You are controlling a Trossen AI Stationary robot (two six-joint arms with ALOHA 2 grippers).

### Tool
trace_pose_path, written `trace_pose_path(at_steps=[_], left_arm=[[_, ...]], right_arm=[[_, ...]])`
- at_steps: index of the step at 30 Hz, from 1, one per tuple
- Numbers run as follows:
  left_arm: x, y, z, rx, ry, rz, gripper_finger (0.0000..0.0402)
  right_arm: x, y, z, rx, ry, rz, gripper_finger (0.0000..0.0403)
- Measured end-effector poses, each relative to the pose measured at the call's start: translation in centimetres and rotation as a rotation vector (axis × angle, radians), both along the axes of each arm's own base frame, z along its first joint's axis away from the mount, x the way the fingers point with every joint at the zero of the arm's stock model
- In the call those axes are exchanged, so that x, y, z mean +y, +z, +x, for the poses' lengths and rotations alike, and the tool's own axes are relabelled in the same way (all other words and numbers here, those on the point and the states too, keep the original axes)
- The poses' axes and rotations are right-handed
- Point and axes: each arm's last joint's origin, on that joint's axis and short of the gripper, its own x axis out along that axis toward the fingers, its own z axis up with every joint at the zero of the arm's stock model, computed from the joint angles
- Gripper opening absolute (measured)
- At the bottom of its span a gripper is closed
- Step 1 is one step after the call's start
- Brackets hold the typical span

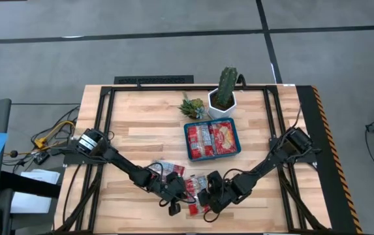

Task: Sort popcorn bags into baskets
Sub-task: Put the red popcorn bag into the blue container

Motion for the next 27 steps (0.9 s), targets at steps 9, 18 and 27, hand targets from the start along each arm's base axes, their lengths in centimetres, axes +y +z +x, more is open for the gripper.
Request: trace_pose_path(at_steps=[9,18,27], left_arm=[[0.2,-0.3,0.1,0.005,0.002,-0.002,0.0000],[0.2,-0.4,0.1,0.007,0.002,-0.001,0.0000],[0.4,1.9,-0.5,0.024,-0.029,-0.053,0.0000]], right_arm=[[-0.3,-0.2,0.2,0.009,0.027,-0.013,0.0214],[-0.6,-0.2,0.7,0.004,0.075,0.003,0.0020],[-0.8,1.7,0.5,-0.023,0.096,0.020,0.0006]])
